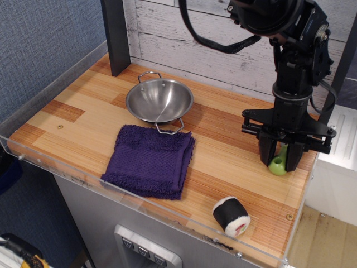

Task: Place the green spatula on the right edge of the table

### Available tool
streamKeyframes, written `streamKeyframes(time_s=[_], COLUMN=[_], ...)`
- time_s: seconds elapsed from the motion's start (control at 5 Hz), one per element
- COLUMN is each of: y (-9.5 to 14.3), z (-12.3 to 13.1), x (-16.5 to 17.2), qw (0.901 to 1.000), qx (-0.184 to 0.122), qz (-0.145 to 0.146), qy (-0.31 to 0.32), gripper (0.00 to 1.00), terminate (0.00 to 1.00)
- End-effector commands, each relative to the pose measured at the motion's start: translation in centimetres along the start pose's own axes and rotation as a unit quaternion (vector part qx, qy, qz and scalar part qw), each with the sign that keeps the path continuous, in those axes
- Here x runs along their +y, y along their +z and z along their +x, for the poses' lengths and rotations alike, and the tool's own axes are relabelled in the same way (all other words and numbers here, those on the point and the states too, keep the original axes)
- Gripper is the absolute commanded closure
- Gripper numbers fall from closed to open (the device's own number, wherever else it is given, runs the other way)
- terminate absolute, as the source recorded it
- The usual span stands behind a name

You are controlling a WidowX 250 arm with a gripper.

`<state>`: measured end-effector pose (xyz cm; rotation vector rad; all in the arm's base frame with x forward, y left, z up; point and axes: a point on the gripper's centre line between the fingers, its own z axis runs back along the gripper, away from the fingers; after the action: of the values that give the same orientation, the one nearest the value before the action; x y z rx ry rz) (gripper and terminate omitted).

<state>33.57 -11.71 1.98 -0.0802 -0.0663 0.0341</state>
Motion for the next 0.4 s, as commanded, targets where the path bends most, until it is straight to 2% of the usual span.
streamKeyframes(time_s=[0.0, 0.2], y=[1.53, 1.82], z=[-0.40, -0.54], x=[-0.47, -0.55], qw=[0.9999, 0.9999], qx=[-0.013, -0.012], qz=[-0.002, -0.003], qy=[0.005, 0.001], gripper=[0.00, 0.00], terminate=[0.00, 0.00])
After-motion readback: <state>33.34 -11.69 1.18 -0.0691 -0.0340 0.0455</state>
